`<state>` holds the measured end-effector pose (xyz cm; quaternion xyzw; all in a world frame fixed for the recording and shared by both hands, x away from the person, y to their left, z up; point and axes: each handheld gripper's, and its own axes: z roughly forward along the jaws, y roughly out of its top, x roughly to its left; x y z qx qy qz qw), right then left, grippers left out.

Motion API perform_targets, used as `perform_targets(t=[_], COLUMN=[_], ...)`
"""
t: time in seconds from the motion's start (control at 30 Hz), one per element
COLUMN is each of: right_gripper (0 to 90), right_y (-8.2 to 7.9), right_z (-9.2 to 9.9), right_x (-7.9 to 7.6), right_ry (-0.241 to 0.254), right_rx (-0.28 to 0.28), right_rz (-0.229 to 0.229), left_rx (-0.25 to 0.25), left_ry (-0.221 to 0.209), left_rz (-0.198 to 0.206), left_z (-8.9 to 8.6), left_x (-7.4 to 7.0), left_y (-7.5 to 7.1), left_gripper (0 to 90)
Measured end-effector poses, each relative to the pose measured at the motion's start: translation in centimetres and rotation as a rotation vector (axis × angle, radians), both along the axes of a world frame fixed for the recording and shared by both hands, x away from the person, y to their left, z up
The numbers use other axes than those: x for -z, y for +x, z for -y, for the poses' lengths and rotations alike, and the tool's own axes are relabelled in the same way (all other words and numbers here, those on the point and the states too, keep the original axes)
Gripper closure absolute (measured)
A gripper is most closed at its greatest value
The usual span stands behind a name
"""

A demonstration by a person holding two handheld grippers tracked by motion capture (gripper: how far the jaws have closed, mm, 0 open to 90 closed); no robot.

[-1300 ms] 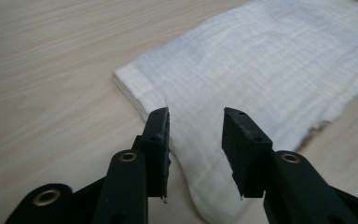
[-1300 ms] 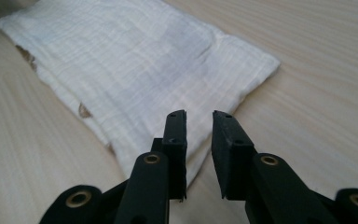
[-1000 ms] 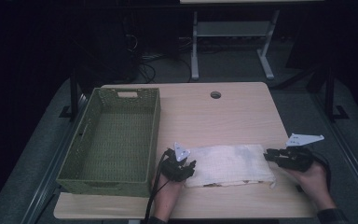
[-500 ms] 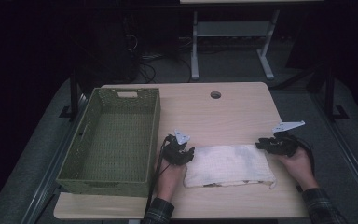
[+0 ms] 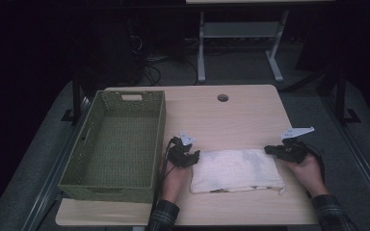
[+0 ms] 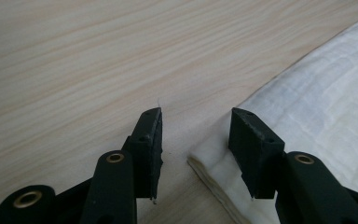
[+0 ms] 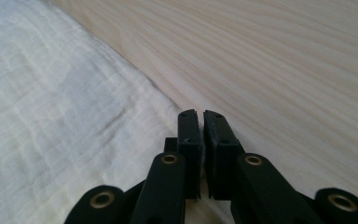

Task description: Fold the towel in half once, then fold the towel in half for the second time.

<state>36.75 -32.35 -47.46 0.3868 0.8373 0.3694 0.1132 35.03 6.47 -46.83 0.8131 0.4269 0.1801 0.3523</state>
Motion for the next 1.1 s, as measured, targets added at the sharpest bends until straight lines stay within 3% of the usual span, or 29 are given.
perform_targets(t=[0.1, 0.33, 0.37, 0.73, 1.1], right_gripper=[85.5, 86.8, 86.8, 87.1, 87.2], right_y=[0.1, 0.1, 0.1, -0.1, -0.4], right_z=[0.1, -0.1, 0.0, 0.9, 2.9], right_x=[0.0, -0.1, -0.1, -1.3, -3.6], right_ry=[0.000, -0.012, -0.008, 0.038, 0.085], right_rx=[-0.002, 0.002, 0.004, 0.032, 0.074], right_rz=[-0.003, -0.002, -0.003, 0.041, 0.142], left_rx=[0.006, 0.048, 0.057, 0.047, 0.081], left_ry=[-0.012, -0.049, -0.036, -0.082, -0.132], left_rz=[-0.015, -0.038, -0.030, 0.017, 0.063], left_z=[0.0, -0.1, 0.0, 0.1, 0.7], left_x=[0.4, 0.4, 0.3, -1.0, -3.3], left_y=[0.1, 0.2, 0.2, 0.6, 1.7], left_gripper=[56.0, 83.0, 84.6, 86.2, 86.2])
